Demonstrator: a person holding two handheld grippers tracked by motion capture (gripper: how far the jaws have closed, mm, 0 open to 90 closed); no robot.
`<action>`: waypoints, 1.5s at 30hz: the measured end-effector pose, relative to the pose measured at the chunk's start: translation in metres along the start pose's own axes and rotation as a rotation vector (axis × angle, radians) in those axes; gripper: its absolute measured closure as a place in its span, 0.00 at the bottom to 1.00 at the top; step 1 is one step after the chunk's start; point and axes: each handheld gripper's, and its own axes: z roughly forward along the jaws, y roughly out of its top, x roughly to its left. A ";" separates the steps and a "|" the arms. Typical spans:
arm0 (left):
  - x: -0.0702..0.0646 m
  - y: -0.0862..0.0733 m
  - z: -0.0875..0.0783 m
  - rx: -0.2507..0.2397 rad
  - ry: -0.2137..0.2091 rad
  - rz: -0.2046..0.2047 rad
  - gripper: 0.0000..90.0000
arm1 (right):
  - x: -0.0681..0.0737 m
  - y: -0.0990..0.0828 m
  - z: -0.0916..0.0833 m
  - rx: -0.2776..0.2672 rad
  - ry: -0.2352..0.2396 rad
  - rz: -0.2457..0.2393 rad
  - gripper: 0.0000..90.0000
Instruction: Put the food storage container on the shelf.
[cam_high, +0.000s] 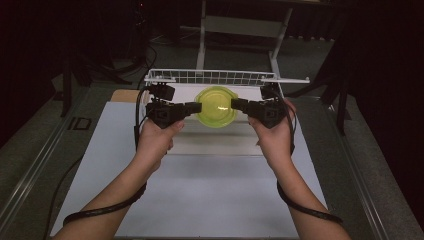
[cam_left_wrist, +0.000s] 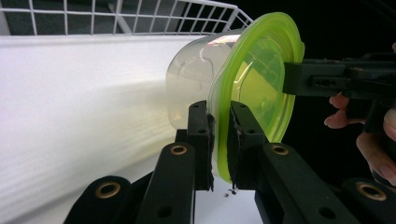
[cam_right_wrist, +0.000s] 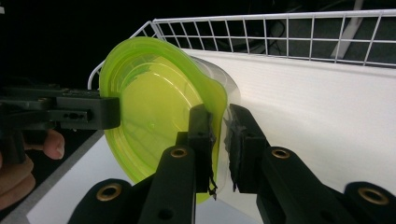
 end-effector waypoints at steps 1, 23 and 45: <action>0.001 0.002 0.001 0.003 0.003 -0.005 0.90 | -0.002 0.002 0.002 0.006 0.005 0.010 0.89; 0.028 0.019 0.023 0.074 0.009 -0.074 0.90 | -0.024 0.020 0.035 0.114 0.001 0.116 0.89; 0.028 0.019 0.028 0.042 0.001 -0.063 0.83 | -0.036 0.032 0.044 0.148 0.008 0.182 0.75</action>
